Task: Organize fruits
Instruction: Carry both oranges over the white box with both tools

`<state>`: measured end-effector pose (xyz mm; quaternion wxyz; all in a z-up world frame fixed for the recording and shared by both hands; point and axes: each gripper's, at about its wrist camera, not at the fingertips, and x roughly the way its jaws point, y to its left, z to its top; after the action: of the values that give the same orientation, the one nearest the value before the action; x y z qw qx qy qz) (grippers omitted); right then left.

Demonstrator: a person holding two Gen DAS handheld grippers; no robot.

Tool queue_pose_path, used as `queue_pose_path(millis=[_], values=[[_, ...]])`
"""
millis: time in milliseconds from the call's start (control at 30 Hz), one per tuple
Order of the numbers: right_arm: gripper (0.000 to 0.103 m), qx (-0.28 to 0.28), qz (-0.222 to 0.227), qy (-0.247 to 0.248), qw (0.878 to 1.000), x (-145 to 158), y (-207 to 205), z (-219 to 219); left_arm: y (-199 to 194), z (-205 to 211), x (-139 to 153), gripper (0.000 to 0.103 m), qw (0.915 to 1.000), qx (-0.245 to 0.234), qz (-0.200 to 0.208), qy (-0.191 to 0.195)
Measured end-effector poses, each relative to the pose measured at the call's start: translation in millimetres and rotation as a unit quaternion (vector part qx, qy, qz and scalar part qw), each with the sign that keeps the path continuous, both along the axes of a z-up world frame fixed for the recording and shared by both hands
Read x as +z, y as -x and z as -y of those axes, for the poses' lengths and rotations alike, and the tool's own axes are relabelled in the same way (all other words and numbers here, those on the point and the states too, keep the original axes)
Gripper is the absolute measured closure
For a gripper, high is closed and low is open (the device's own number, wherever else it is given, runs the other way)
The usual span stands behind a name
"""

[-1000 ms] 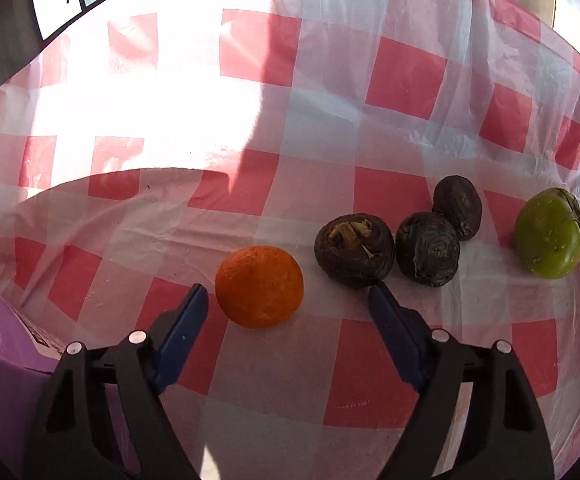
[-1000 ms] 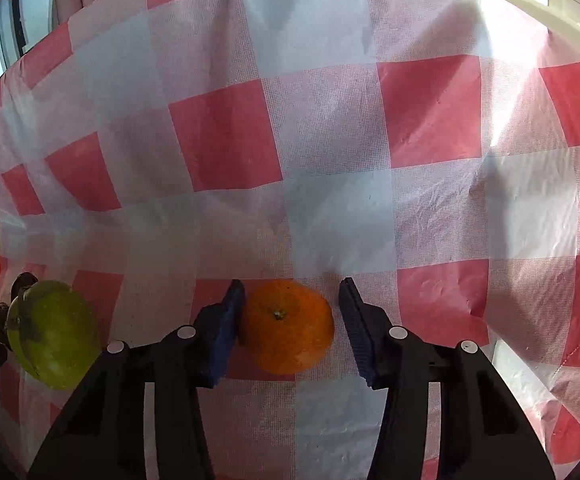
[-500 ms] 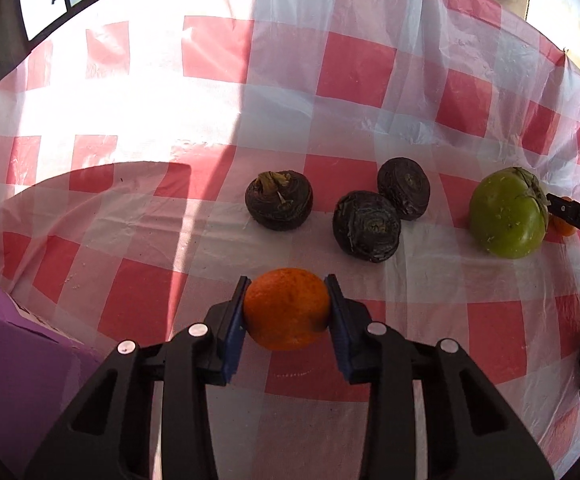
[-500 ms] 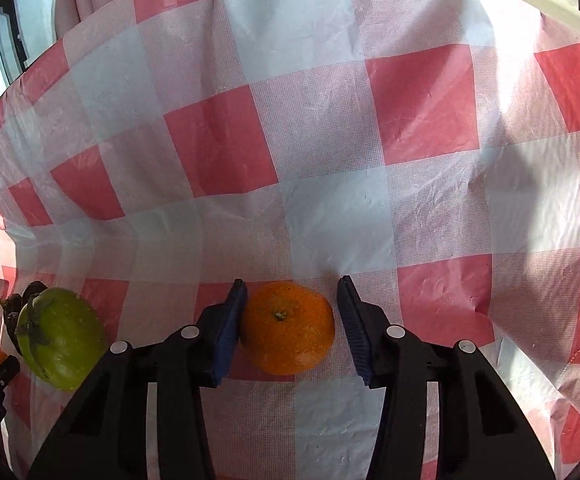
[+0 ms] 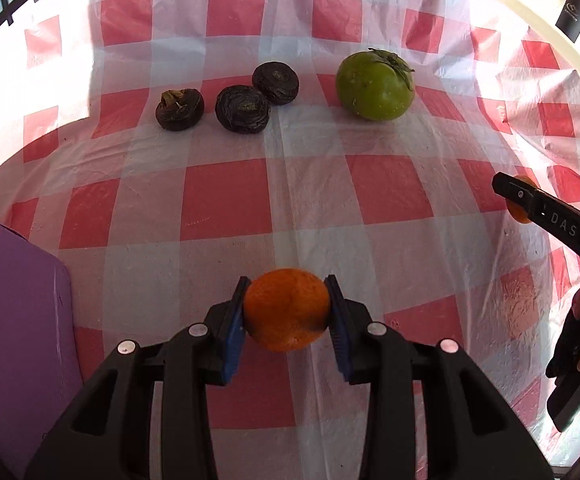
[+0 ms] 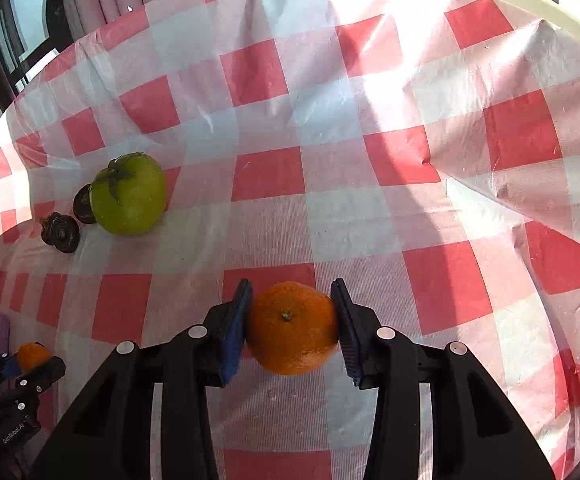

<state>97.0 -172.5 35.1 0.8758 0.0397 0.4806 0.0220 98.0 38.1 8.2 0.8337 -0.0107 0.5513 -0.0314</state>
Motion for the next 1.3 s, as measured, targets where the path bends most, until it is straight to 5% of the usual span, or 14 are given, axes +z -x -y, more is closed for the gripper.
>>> queue_pose_path(millis=[300,433,667,1000,1300], values=[[0.062,-0.019,-0.09,-0.025,0.995,-5,145,-49,94,3,19,0.066,0.9957,-0.084,-0.037,0.013],[0.062,-0.037,-0.107,-0.025,0.993,0,166,-60,114,4,48,0.066,0.9918,-0.125,-0.013,0.027],[0.062,-0.019,-0.06,-0.008,0.998,51,158,-97,121,-4,119,0.066,0.986,-0.146,0.074,0.031],[0.062,0.107,0.001,-0.009,0.994,108,158,-197,139,-89,159,0.066,0.9883,-0.082,0.129,0.001],[0.062,0.24,-0.002,-0.01,0.971,114,177,-274,157,-186,149,0.066,0.9928,0.023,0.117,0.011]])
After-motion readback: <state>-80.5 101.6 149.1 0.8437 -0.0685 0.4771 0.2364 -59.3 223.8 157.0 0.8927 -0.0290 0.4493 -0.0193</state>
